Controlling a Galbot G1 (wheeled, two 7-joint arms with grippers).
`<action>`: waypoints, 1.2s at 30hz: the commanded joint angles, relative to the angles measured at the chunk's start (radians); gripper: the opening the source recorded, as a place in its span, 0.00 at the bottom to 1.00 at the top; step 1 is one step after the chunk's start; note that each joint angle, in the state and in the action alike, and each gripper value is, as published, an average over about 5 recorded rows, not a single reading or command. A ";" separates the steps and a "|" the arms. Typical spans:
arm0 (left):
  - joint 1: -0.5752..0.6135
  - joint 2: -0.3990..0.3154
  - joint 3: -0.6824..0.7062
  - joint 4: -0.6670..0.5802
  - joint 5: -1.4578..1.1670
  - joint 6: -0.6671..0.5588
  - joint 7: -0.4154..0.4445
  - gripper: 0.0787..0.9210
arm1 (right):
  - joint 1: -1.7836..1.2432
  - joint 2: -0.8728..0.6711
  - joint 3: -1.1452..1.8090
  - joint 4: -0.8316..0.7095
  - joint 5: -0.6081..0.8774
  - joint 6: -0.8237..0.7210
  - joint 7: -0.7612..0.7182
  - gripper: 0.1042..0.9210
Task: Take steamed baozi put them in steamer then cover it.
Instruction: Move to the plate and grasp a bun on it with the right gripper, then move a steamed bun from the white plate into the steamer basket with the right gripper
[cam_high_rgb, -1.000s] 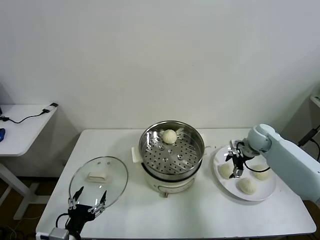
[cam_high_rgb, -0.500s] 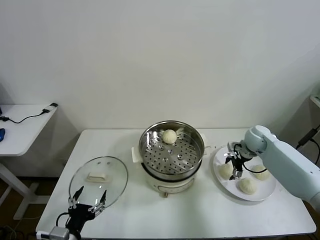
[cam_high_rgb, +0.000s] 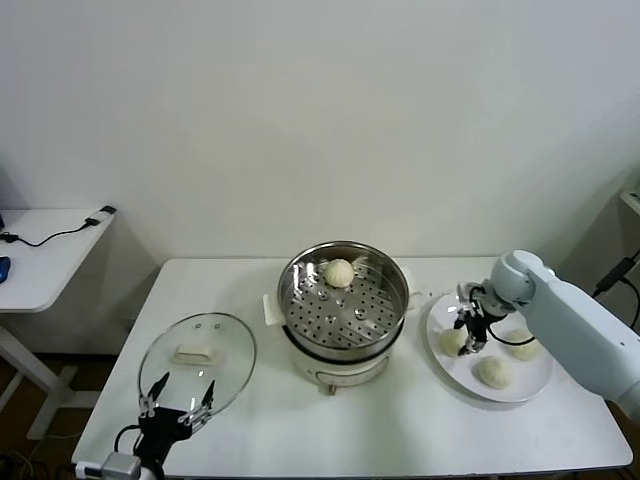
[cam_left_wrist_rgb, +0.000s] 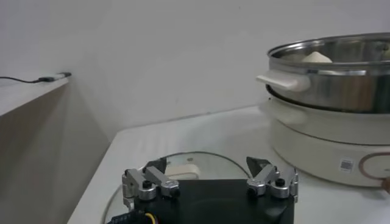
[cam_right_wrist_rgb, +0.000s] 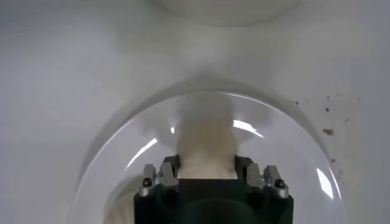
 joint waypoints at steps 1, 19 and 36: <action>-0.007 0.000 0.000 -0.003 0.003 0.000 0.003 0.88 | 0.176 -0.091 -0.105 0.073 0.115 -0.016 -0.028 0.64; -0.046 0.006 -0.037 -0.018 -0.033 0.006 0.008 0.88 | 0.966 0.158 -0.717 0.059 0.575 -0.130 -0.083 0.64; -0.042 -0.013 -0.062 -0.021 -0.046 0.006 0.003 0.88 | 0.717 0.570 -0.689 -0.158 0.543 -0.207 -0.042 0.64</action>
